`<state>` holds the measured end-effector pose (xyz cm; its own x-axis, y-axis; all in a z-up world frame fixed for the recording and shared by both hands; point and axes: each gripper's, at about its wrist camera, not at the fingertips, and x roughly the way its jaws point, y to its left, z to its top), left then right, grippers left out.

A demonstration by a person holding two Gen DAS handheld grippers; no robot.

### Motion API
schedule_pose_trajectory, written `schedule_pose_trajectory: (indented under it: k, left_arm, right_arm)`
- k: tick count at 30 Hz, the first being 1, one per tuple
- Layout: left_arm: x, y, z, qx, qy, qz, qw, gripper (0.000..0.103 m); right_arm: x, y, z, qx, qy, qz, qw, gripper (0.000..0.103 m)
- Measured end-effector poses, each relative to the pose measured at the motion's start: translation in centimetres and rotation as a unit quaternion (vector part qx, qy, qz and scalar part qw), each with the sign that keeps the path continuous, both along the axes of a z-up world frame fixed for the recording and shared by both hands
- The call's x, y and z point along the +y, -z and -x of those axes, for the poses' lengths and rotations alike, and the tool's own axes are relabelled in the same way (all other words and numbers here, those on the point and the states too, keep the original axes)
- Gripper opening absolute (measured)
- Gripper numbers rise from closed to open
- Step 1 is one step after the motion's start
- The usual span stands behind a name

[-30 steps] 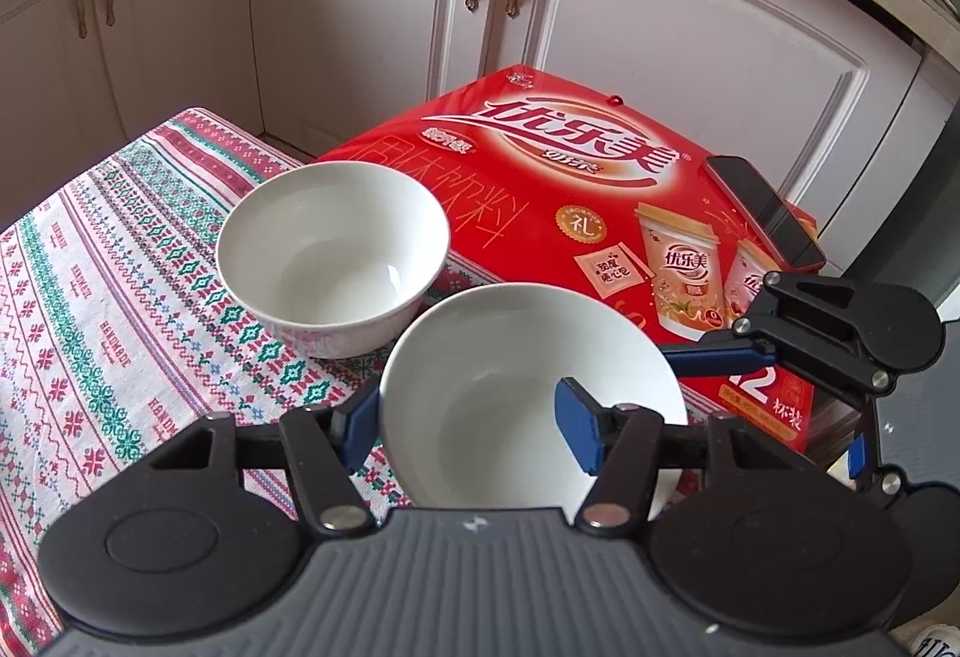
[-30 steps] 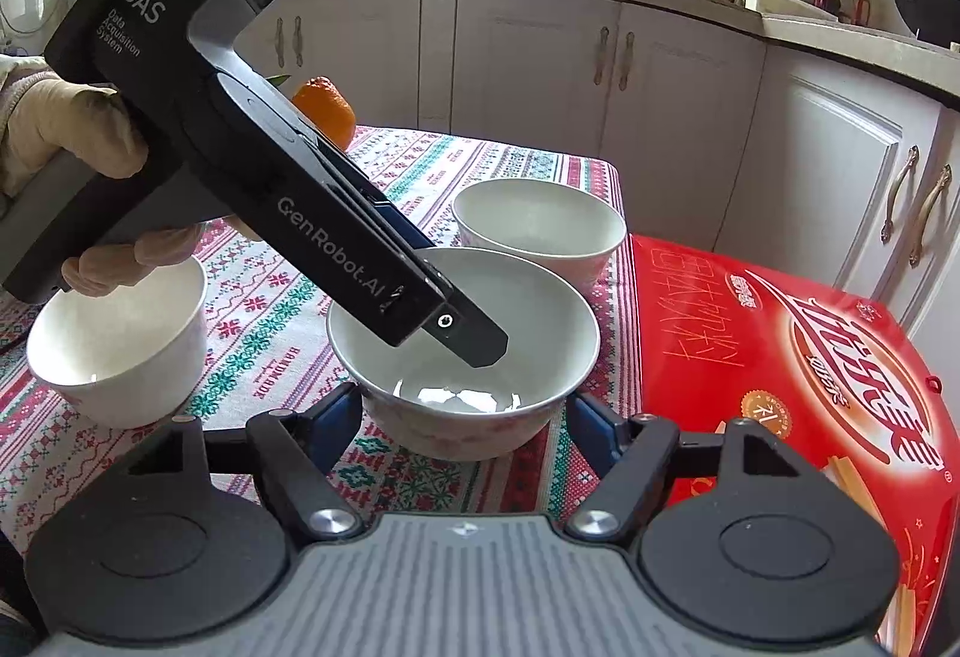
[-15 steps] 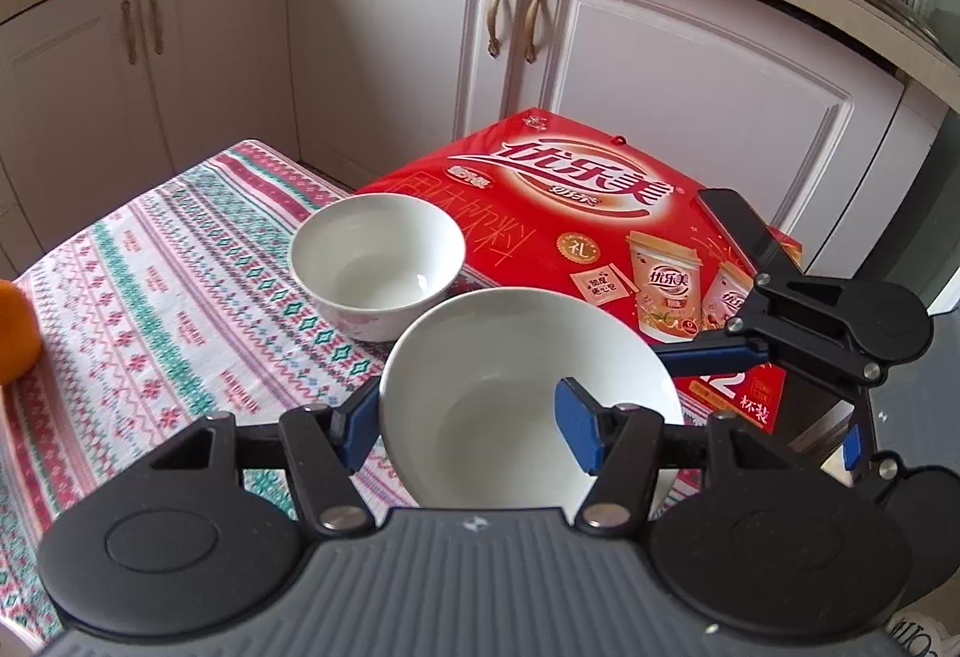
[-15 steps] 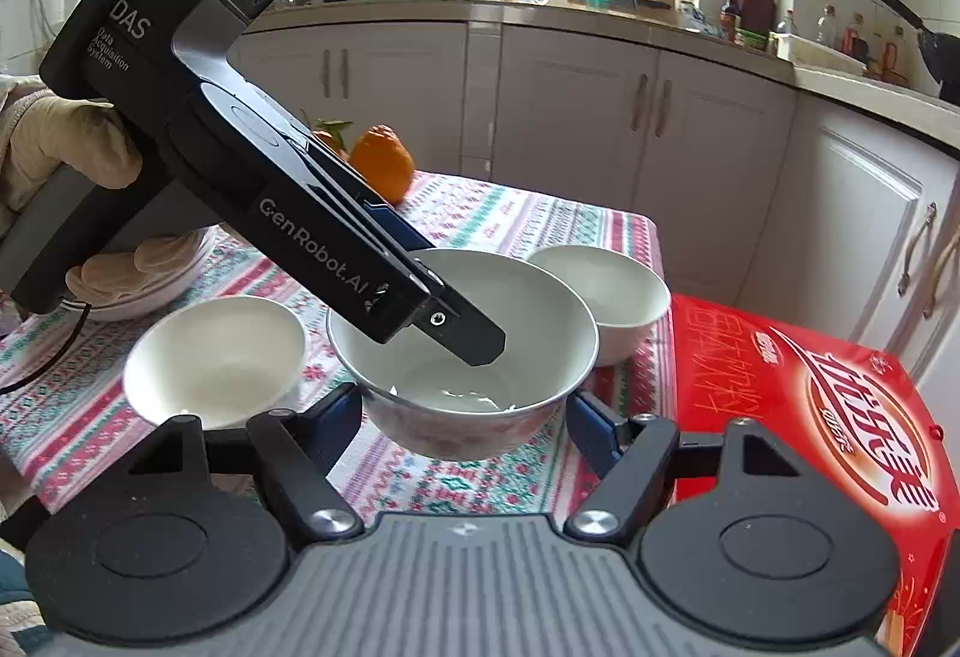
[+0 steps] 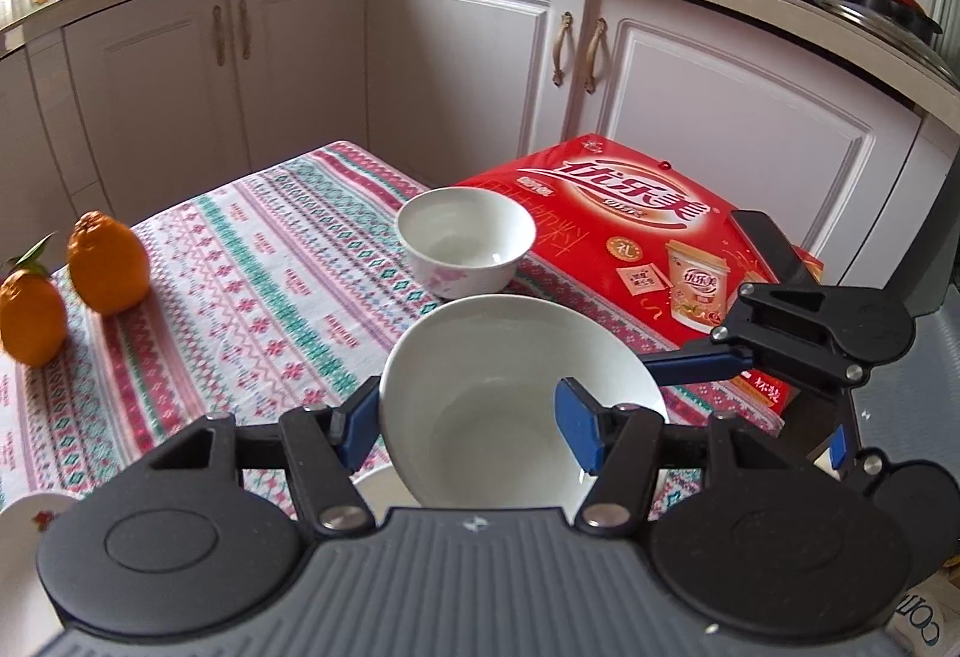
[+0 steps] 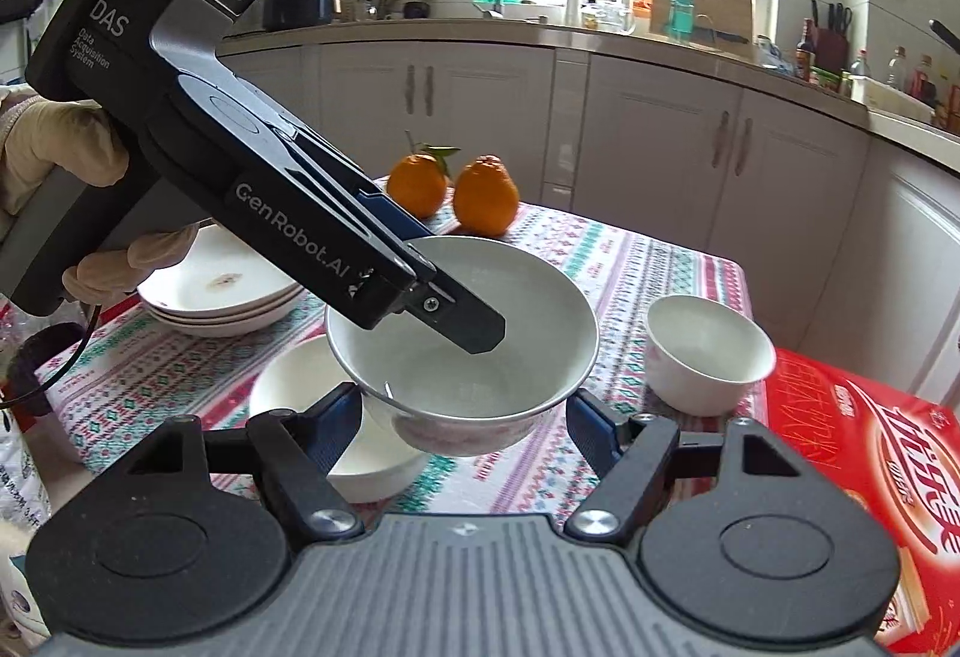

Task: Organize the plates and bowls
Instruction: 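Lower the second bowl into the placed bowl with the left tool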

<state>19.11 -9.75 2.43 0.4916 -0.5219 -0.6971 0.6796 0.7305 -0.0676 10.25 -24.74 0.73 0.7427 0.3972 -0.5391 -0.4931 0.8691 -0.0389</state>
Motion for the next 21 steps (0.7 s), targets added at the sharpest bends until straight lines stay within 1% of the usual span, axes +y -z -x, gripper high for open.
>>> schedule_pose_trajectory:
  k: [9,21]
  left_arm:
    - [3.3,1.2,0.8,0.009,-0.033,0.002,0.9994,0.060]
    - [4.5,3.2,0.8,0.027,-0.041,0.004,0.9988,0.060]
  right_arm:
    - [2.5,0.8,-0.1,0.016,-0.032,0.001,0.999,0.079]
    - [3.7,2.0,-0.4,0.040,-0.039,0.009,0.998,0.079]
